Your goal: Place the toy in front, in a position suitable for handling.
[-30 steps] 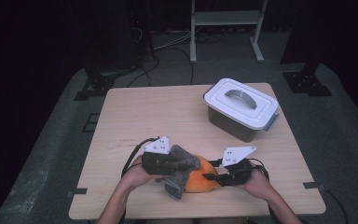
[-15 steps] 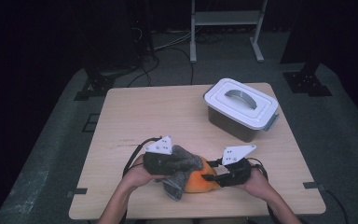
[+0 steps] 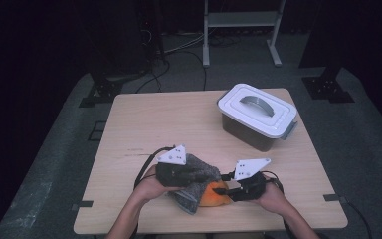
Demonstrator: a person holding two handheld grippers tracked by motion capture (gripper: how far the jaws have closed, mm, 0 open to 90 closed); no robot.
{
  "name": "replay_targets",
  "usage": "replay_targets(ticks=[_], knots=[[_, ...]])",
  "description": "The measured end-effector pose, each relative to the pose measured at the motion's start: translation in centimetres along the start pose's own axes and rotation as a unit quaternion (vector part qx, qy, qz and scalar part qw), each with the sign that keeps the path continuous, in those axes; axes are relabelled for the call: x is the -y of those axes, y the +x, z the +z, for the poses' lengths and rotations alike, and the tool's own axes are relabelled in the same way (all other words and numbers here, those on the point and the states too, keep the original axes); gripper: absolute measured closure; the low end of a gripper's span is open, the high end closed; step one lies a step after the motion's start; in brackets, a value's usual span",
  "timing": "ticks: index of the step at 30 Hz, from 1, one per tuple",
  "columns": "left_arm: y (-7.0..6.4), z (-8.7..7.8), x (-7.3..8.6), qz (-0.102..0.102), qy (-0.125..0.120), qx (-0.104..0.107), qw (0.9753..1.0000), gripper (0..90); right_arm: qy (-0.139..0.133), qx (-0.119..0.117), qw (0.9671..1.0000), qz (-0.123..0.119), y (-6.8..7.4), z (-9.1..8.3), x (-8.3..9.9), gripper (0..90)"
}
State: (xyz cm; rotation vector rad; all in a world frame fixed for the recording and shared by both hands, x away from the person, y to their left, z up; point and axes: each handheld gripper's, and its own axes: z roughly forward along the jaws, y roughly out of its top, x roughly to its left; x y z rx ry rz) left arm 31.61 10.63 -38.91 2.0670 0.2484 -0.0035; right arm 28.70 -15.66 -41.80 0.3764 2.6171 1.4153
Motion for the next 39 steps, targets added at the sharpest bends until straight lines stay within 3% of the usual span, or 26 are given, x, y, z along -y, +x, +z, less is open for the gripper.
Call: replay_targets(ticks=[4, 7, 12, 14, 16, 19, 23, 26, 30, 34, 39], knots=[[1.3, -1.0, 1.3, -0.029, -0.012, -0.008, 0.9995, 77.5, -0.001, 0.004, 1.0000, -0.001, -0.2, -0.3, 0.1, 57.7], [1.6, -1.4, 1.7, -0.036, -0.017, -0.010, 0.9992, 77.4, -0.003, 0.009, 1.0000, 0.001, -0.3, -0.4, 0.2, 57.7], [0.9, -1.4, 0.6, -0.018, -0.031, -0.001, 0.9994, 77.5, -0.015, 0.021, 0.9997, -0.002, -0.3, -0.3, -0.1, 58.9], [0.0, -1.3, -0.4, 0.005, -0.023, -0.007, 0.9997, 77.4, -0.020, 0.027, 0.9994, -0.003, -0.2, -0.3, -0.3, 59.1], [-0.3, -1.2, -0.8, 0.009, -0.027, -0.001, 0.9996, 77.4, -0.022, 0.030, 0.9993, -0.005, 0.0, -0.2, -0.4, 58.9], [-0.4, -0.7, -0.6, 0.011, -0.010, -0.004, 0.9999, 77.4, -0.021, 0.023, 0.9995, -0.011, 0.1, -0.1, -0.3, 59.0], [0.6, -1.0, 0.4, -0.007, -0.001, -0.014, 0.9999, 77.4, -0.012, 0.019, 0.9996, -0.015, -0.4, -0.4, 0.3, 58.9], [1.4, -1.7, 1.5, -0.028, 0.001, -0.028, 0.9992, 77.1, -0.010, 0.014, 0.9998, 0.002, -1.1, -0.9, 1.0, 58.5], [2.0, -1.8, 2.6, -0.054, -0.007, -0.018, 0.9984, 77.1, -0.014, 0.000, 0.9993, 0.035, -2.0, -1.0, 1.6, 48.5], [1.6, -1.3, 2.4, -0.050, -0.012, 0.005, 0.9987, 77.1, -0.006, -0.006, 0.9991, 0.041, -1.9, -0.9, 1.0, 26.4], [0.8, -0.4, 1.8, -0.037, -0.003, 0.032, 0.9988, 77.1, 0.007, -0.013, 0.9990, 0.042, -1.6, -0.5, 0.6, 22.9]])
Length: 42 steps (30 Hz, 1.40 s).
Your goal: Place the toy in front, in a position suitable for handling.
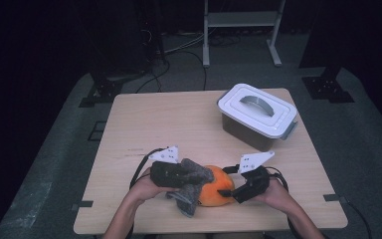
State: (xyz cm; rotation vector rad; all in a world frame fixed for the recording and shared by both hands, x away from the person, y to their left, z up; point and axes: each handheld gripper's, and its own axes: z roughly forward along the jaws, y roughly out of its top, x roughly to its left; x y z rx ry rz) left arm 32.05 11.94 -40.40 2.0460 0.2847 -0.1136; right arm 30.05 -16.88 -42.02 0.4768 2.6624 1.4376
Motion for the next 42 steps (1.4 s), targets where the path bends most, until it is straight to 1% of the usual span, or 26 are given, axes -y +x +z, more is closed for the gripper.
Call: replay_targets(ticks=[1, 2, 3, 5, 7, 8, 10, 11, 12, 13, 15, 16, 17, 18, 20, 22, 24, 25, 26, 27, 29, 30, 33, 37, 39, 42], knots=[[-0.1, 0.1, 0.0, 0.002, 0.001, 0.000, 1.0000, 77.0, 0.002, 0.000, 1.0000, 0.000, 0.0, 0.2, 0.1, 23.6], [-0.1, 0.1, 0.0, 0.002, 0.001, -0.004, 1.0000, 77.0, 0.002, -0.001, 1.0000, 0.002, 0.1, 0.4, 0.2, 26.5], [0.0, 0.0, -0.1, 0.004, -0.001, -0.009, 1.0000, 77.0, 0.003, 0.006, 1.0000, 0.003, 0.2, 0.4, 0.3, 31.0], [0.0, -0.3, -0.2, 0.009, -0.005, -0.020, 0.9998, 77.1, 0.000, 0.015, 0.9999, -0.009, 0.3, 0.1, 0.1, 42.9], [0.0, -0.7, -0.6, 0.016, -0.013, -0.035, 0.9992, 77.3, -0.006, 0.032, 0.9991, -0.027, 0.6, -0.1, -0.2, 48.9], [-0.1, -1.0, -0.9, 0.020, -0.016, -0.045, 0.9987, 77.4, -0.012, 0.041, 0.9985, -0.034, 0.7, -0.2, -0.3, 50.4], [-0.2, -1.4, -1.2, 0.026, -0.026, -0.055, 0.9978, 77.3, -0.018, 0.062, 0.9965, -0.053, 1.0, -0.4, -0.6, 51.2], [-0.3, -1.5, -1.4, 0.026, -0.030, -0.058, 0.9975, 77.3, -0.019, 0.068, 0.9955, -0.064, 1.1, -0.4, -0.7, 51.1], [-0.3, -1.5, -1.4, 0.025, -0.033, -0.060, 0.9973, 77.3, -0.019, 0.070, 0.9952, -0.066, 1.2, -0.4, -0.7, 50.8], [-0.2, -1.4, -1.3, 0.025, -0.029, -0.058, 0.9976, 77.3, -0.020, 0.068, 0.9954, -0.064, 1.1, -0.3, -0.6, 49.8], [-0.1, -0.6, -0.8, 0.028, 0.008, -0.060, 0.9978, 77.2, -0.021, 0.056, 0.9971, -0.047, 0.8, -0.3, -0.4, 44.7], [0.0, -0.2, -0.3, 0.023, 0.013, -0.051, 0.9983, 77.0, -0.019, 0.042, 0.9983, -0.036, 0.5, -0.3, -0.2, 41.2], [0.1, 0.1, 0.0, 0.010, 0.007, -0.038, 0.9992, 77.0, -0.014, 0.029, 0.9992, -0.025, 0.3, -0.4, -0.1, 36.3], [0.2, 0.2, 0.2, 0.006, 0.008, -0.029, 0.9995, 77.1, -0.010, 0.020, 0.9997, -0.013, 0.1, -0.4, 0.1, 31.0], [0.2, 0.2, 0.1, 0.009, 0.015, -0.023, 0.9996, 77.1, -0.012, -0.001, 0.9999, 0.011, -0.4, -0.8, 0.2, 26.9], [0.0, 0.4, 0.1, 0.010, 0.019, -0.012, 0.9997, 77.1, -0.014, -0.007, 0.9995, 0.028, -0.8, -1.2, 0.2, 23.2], [-0.2, 0.7, 0.2, 0.015, 0.027, 0.011, 0.9995, 77.0, -0.006, -0.016, 0.9991, 0.040, -1.2, -1.1, 0.3, 18.7], [-0.3, 0.8, 0.2, 0.016, 0.028, 0.018, 0.9993, 77.0, 0.003, -0.023, 0.9988, 0.044, -1.2, -0.8, 0.4, 16.6], [-0.4, 0.9, 0.2, 0.018, 0.030, 0.019, 0.9992, 76.7, 0.012, -0.031, 0.9984, 0.046, -1.2, -0.4, 0.6, 15.7], [-0.3, 0.9, 0.1, 0.017, 0.028, 0.018, 0.9993, 76.7, 0.016, -0.032, 0.9984, 0.043, -1.0, 0.0, 0.7, 16.2], [-0.2, 0.8, 0.1, 0.013, 0.019, 0.013, 0.9996, 76.9, 0.024, -0.021, 0.9989, 0.033, -0.6, 0.4, 0.7, 25.9], [-0.1, 0.6, 0.1, 0.014, 0.013, 0.006, 0.9998, 77.1, 0.025, -0.012, 0.9993, 0.024, -0.5, 0.3, 0.5, 31.2], [-0.3, 0.2, -0.6, 0.017, -0.008, -0.008, 0.9998, 77.3, 0.011, 0.014, 0.9998, -0.005, 0.0, 0.2, 0.2, 39.1], [-0.7, -0.1, -1.4, 0.030, -0.019, -0.024, 0.9991, 77.1, 0.003, 0.034, 0.9984, -0.046, 0.9, 0.5, -0.4, 39.9], [-0.5, 0.0, -1.2, 0.024, -0.020, -0.025, 0.9992, 77.1, 0.004, 0.035, 0.9981, -0.051, 1.0, 0.6, -0.5, 39.8], [-0.2, 0.1, -0.7, 0.026, 0.002, -0.033, 0.9991, 77.1, 0.006, 0.032, 0.9983, -0.048, 0.6, 0.4, -0.2, 40.5]])
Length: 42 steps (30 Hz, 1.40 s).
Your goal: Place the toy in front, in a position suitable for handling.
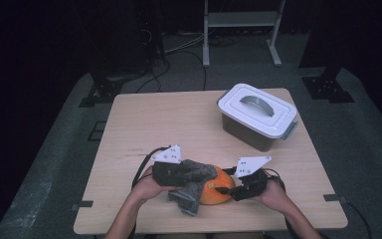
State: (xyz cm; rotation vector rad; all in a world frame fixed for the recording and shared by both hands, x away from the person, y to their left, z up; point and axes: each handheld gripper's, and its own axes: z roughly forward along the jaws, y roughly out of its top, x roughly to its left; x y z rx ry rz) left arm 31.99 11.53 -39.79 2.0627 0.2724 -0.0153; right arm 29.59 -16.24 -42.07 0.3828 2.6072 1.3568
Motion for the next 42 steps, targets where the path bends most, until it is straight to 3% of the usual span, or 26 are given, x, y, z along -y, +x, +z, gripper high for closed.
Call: replay_targets(ticks=[7, 9, 13, 16, 22, 24, 27, 29, 32, 34, 37, 42], knots=[[1.3, -0.9, 1.6, -0.023, 0.035, -0.035, 0.9985, 76.4, 0.005, 0.008, 0.9999, 0.004, -0.4, -0.6, 0.5, 40.4], [1.4, -1.0, 1.8, -0.033, 0.031, -0.032, 0.9985, 76.3, 0.004, 0.006, 0.9999, 0.012, -0.5, -0.6, 0.6, 38.8], [1.1, -0.6, 1.6, -0.024, 0.036, -0.026, 0.9987, 76.4, 0.009, -0.013, 0.9992, 0.038, -0.5, -0.3, 0.5, 25.5], [1.1, -0.5, 1.7, -0.024, 0.037, -0.015, 0.9989, 76.4, 0.011, -0.025, 0.9981, 0.055, -0.9, -0.5, 0.4, 21.0], [1.0, -0.3, 1.7, -0.025, 0.038, -0.008, 0.9989, 76.4, 0.011, -0.040, 0.9970, 0.065, -1.6, -0.8, 0.4, 20.4], [1.0, -0.3, 1.6, -0.027, 0.036, -0.009, 0.9990, 76.5, 0.011, -0.040, 0.9968, 0.069, -1.5, -0.6, 0.5, 23.8], [1.0, -0.5, 1.4, -0.024, 0.026, -0.018, 0.9992, 76.6, 0.007, -0.019, 0.9986, 0.048, -1.0, -0.6, 0.5, 39.3], [0.9, -0.7, 1.1, -0.020, 0.012, -0.033, 0.9992, 76.5, -0.001, 0.001, 0.9995, 0.033, -0.6, -0.6, 0.1, 44.4], [0.5, -1.2, 0.3, -0.012, -0.015, -0.042, 0.9990, 76.6, -0.010, 0.047, 0.9988, 0.011, 0.0, -0.6, -0.3, 46.5], [0.2, -1.0, -0.1, -0.006, -0.019, -0.041, 0.9989, 76.5, -0.014, 0.058, 0.9982, 0.008, 0.2, -0.3, -0.6, 45.9], [0.2, -0.3, 0.2, -0.005, 0.000, -0.047, 0.9989, 76.5, -0.013, 0.046, 0.9988, 0.013, 0.3, 0.1, -0.5, 39.3], [0.0, 0.5, 0.6, -0.012, 0.014, -0.012, 0.9998, 76.5, -0.009, -0.001, 0.9987, 0.051, -0.4, -0.2, -0.2, 23.9]])
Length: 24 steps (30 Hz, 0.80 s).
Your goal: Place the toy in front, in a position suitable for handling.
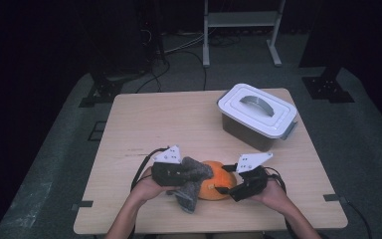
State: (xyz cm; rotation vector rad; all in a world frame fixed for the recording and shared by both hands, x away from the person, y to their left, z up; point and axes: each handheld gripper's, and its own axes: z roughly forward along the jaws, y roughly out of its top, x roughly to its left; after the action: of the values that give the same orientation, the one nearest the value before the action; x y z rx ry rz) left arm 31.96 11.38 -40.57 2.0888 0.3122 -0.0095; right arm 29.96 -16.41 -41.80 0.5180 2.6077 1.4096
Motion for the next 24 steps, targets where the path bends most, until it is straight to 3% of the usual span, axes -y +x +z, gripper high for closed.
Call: replay_targets(ticks=[3, 6, 8, 12, 17, 20, 24], knots=[[-0.3, 0.5, 0.0, -0.001, 0.003, 0.019, 0.9998, 76.4, -0.002, -0.019, 0.9996, 0.023, -0.5, -0.4, 0.0, 20.9], [-0.4, 0.8, 0.1, -0.001, 0.006, 0.040, 0.9992, 76.3, 0.007, -0.024, 0.9995, 0.019, -0.7, -0.3, 0.4, 21.4], [-0.4, 0.7, 0.0, 0.003, 0.005, 0.034, 0.9994, 76.4, 0.009, -0.026, 0.9996, 0.008, -0.6, -0.3, 1.0, 26.3], [0.0, 0.3, 0.2, 0.007, 0.011, 0.015, 0.9998, 76.4, 0.008, -0.024, 0.9995, 0.020, -0.8, -0.6, 1.2, 29.3], [1.6, -0.9, 1.7, -0.021, 0.020, -0.017, 0.9994, 76.0, 0.005, -0.025, 0.9991, 0.033, -1.3, -0.9, 1.5, 29.7], [1.9, -1.0, 2.0, -0.035, 0.013, -0.014, 0.9992, 76.2, 0.002, -0.026, 0.9989, 0.040, -1.4, -0.9, 1.6, 29.7], [1.4, -0.9, 1.2, -0.027, -0.004, -0.008, 0.9996, 76.2, 0.002, -0.019, 0.9988, 0.045, -1.2, -0.7, 1.4, 30.2]])
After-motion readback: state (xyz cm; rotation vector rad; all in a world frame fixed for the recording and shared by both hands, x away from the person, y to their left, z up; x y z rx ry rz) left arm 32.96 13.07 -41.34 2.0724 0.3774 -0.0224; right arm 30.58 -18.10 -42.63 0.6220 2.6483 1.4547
